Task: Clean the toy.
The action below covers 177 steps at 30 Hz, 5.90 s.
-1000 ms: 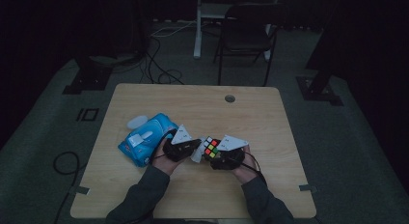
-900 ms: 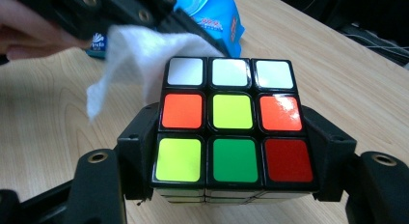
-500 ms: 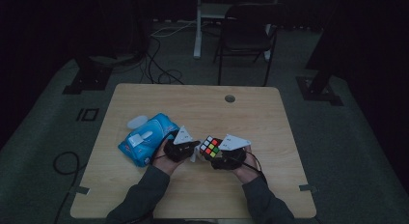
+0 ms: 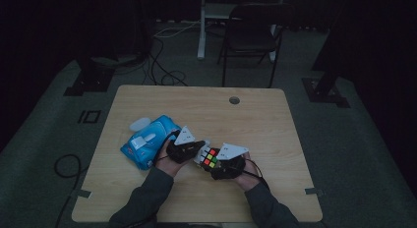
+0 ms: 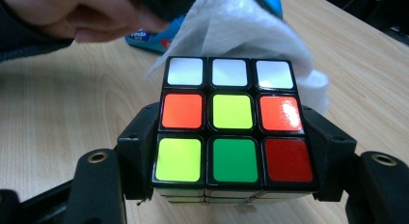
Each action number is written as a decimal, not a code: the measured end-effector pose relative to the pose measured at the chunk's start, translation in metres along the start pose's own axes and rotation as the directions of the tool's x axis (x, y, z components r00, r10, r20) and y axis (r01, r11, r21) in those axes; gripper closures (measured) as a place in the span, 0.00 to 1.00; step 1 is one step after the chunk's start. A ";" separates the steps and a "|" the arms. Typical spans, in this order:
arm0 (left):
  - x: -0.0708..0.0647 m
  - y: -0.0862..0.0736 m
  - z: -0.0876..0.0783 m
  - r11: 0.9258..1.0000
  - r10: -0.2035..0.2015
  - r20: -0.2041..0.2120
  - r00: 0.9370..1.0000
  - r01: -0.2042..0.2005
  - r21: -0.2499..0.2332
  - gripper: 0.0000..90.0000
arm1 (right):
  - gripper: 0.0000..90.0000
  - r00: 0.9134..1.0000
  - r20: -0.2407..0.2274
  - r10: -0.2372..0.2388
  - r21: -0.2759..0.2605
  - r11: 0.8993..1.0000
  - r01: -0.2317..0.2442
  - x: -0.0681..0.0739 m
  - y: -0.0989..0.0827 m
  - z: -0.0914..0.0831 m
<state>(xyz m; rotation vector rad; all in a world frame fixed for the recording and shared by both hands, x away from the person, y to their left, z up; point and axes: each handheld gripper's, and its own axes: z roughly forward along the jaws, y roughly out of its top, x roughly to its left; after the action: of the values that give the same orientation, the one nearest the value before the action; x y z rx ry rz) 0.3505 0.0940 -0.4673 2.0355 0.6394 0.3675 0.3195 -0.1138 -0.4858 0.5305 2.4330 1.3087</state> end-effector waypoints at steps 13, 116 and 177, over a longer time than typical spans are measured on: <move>-0.010 -0.001 -0.015 0.999 0.019 -0.004 1.000 -0.019 -0.038 0.96 | 0.38 0.995 0.053 0.088 -0.001 0.996 -0.088 -0.018 0.000 -0.005; -0.040 -0.015 0.001 0.999 0.046 0.000 0.999 -0.046 -0.015 0.97 | 0.38 0.916 0.161 0.366 -0.032 0.930 -0.366 -0.043 -0.004 -0.002; -0.038 -0.033 0.039 0.977 0.050 0.028 0.998 -0.054 0.204 0.96 | 0.38 0.931 0.135 0.340 -0.034 0.940 -0.339 -0.036 -0.006 -0.002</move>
<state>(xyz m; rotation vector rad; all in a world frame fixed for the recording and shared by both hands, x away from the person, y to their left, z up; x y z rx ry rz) 0.3294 0.0586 -0.5157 2.2535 0.6328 0.3194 0.3488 -0.1350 -0.4861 1.0427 2.2869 1.3585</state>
